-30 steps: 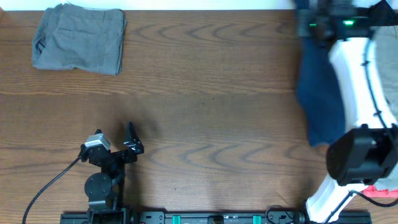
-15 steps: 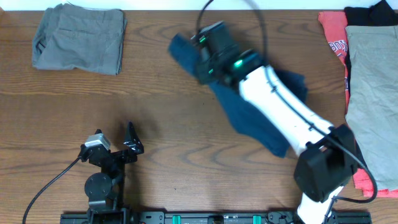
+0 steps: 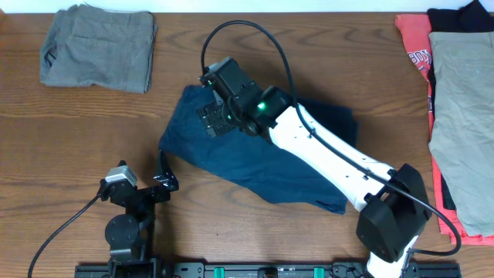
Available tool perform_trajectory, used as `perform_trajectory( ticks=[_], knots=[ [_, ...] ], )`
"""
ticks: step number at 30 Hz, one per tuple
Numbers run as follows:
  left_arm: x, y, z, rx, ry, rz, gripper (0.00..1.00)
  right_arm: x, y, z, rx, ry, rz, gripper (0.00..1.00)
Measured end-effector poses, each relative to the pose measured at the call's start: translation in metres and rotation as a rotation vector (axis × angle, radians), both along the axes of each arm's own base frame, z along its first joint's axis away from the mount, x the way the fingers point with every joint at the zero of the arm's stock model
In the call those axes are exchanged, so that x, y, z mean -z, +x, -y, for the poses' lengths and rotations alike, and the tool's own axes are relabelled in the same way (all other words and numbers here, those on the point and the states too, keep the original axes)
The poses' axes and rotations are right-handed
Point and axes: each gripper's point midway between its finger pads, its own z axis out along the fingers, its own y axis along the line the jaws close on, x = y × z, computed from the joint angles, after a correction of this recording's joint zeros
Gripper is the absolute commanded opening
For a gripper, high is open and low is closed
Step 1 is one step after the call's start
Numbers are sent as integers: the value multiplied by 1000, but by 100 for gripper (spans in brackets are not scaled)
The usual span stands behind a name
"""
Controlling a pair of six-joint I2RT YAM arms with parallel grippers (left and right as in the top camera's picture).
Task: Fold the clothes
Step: 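Pull the shorts left and drop them flat mid-table, then drag the shorts' right edge rightward with the right gripper to flatten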
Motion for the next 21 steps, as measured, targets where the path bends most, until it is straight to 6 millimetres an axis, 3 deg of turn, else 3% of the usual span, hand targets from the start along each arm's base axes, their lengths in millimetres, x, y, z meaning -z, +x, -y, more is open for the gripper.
perform_trajectory(
  ticks=[4,7,11,14,21],
  knots=[
    [0,0,0,0,0,0,98,10,7,35,68,-53,-70,99],
    [0,0,0,0,0,0,98,13,15,83,156,-108,-137,99],
    [0,0,0,0,0,0,98,6,21,162,315,-165,-229,99],
    [0,0,0,0,0,0,98,6,9,219,433,-232,-334,99],
    [0,0,0,0,0,0,98,22,2,302,649,-311,-439,99]
  ],
)
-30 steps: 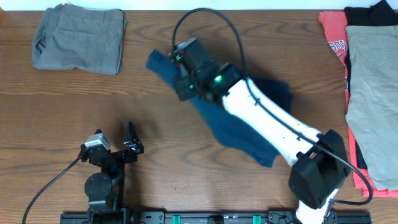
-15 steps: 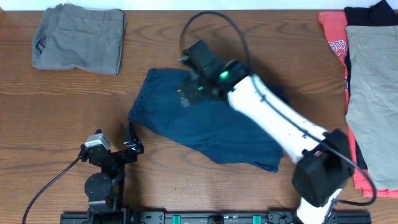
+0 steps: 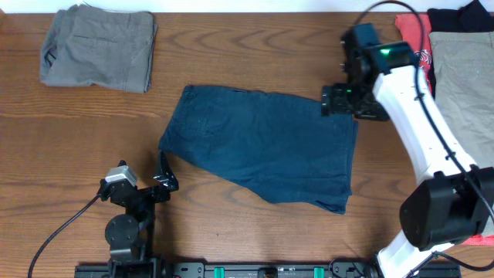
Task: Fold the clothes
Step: 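Drag the shorts' right edge rightward with the right gripper to flatten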
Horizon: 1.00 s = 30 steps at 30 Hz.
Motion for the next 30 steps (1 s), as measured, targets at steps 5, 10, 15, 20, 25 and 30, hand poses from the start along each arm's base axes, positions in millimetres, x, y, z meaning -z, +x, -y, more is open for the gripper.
perform_trajectory(
  ticks=[5,10,15,20,25,30],
  knots=[
    [0,0,0,0,0,0,98,32,-13,35,86,-8,-70,99],
    [0,0,0,0,0,0,98,64,-14,48,108,99,-69,99],
    [0,0,0,0,0,0,98,79,-12,49,102,273,-38,99],
    [0,0,0,0,0,0,98,95,-18,46,89,366,-27,99],
    [0,0,0,0,0,0,98,111,-26,34,66,431,-19,96],
    [0,0,0,0,0,0,98,125,-35,27,53,471,-15,89]
  ],
)
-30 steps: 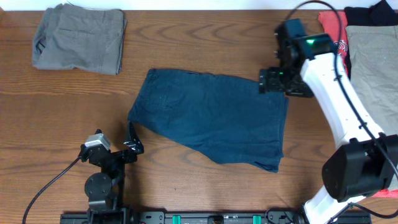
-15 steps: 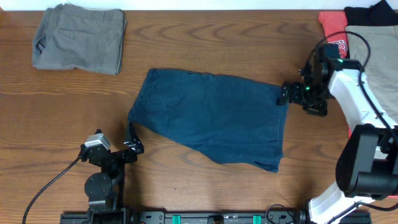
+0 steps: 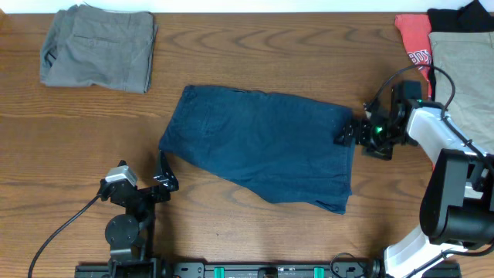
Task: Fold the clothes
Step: 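Drag the shorts' right edge rightward with the right gripper to flatten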
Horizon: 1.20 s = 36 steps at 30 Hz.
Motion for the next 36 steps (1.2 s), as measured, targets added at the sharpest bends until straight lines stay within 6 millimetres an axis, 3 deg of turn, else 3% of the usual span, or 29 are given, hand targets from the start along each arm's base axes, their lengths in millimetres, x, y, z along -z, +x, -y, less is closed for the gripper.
perform_trajectory(
  ticks=[6,11,14,18,27,36],
  knots=[
    [0,0,0,0,0,0,98,2,2,-9,1,57,48,73],
    [0,0,0,0,0,0,98,3,1,-17,0,89,80,68],
    [0,0,0,0,0,0,98,5,0,-20,6,100,86,44],
    [0,0,0,0,0,0,98,14,-7,-17,29,81,55,2],
    [0,0,0,0,0,0,98,14,-1,-3,87,33,34,1],
    [0,0,0,0,0,0,98,-39,63,41,117,-86,194,1]
  ],
)
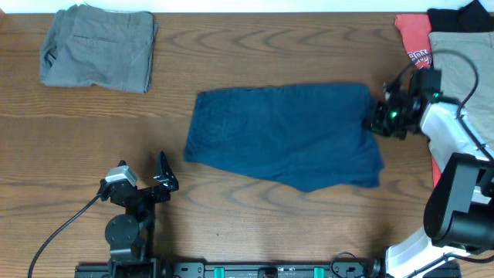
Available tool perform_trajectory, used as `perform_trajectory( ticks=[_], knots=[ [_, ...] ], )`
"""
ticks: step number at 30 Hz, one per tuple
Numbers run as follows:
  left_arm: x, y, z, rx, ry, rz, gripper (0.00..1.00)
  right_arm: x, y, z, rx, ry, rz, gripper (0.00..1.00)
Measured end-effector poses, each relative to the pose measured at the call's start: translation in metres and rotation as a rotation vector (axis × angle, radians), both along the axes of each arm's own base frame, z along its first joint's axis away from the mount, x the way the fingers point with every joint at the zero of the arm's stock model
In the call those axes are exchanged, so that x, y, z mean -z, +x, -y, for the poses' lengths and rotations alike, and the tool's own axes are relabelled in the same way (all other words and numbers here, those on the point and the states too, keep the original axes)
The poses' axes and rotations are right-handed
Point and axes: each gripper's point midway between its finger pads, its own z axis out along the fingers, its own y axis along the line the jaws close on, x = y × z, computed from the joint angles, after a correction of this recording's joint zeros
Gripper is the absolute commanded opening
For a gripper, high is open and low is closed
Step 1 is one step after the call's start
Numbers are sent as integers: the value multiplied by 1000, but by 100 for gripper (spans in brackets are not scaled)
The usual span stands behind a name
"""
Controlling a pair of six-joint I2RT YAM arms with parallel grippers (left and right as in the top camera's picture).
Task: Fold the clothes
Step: 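Drag the shorts' right edge rightward with the right gripper to flatten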
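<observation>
Dark blue shorts [285,135] lie spread flat at the middle of the wooden table [255,54], long side running left to right. My right gripper [376,120] sits low at the shorts' right edge, near the upper right corner, and looks shut on the cloth there. Near the front edge, my left gripper [164,171] rests by its base, left of the shorts and apart from them, fingers slightly spread and holding nothing.
A folded grey garment [98,46] lies at the back left corner. At the right edge there is a pile of clothes: a red shirt [415,42], a grey-green garment [463,85] and something black [463,15]. The right arm's base stands at the front right.
The blue shorts have shifted to the right and turned, so they now lie nearly square to the table. My right gripper stays at their right edge but is farther right and back. The left arm is unchanged.
My right arm first reached across the shorts to their upper left part. It then stood over the upper right corner, later low at the right edge. The shorts lay slanted throughout; now they lie straighter and farther right.
</observation>
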Motion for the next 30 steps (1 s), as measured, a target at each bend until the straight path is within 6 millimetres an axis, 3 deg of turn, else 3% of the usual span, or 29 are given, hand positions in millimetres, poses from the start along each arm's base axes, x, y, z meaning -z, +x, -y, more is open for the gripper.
perform_trajectory(
  ticks=[3,6,9,10,11,12,13,14,25,30],
  knots=[
    [0,0,0,0,0,0,98,-16,13,4,-12,-23,38,2],
    [0,0,0,0,0,0,98,-20,16,6,-17,-39,45,3],
    [0,0,0,0,0,0,98,-17,9,8,-15,-52,14,14],
    [0,0,0,0,0,0,98,-16,7,10,-14,-61,4,22],
    [0,0,0,0,0,0,98,-15,4,11,-11,-67,-8,42],
    [0,0,0,0,0,0,98,-14,2,12,-7,-75,-19,65],
    [0,0,0,0,0,0,98,-13,0,13,-10,-85,-30,95],
    [0,0,0,0,0,0,98,-12,-2,15,-7,-93,-38,99],
    [0,0,0,0,0,0,98,-12,-11,20,5,-126,-89,99],
    [0,0,0,0,0,0,98,-30,4,23,9,-135,-41,99]
  ],
)
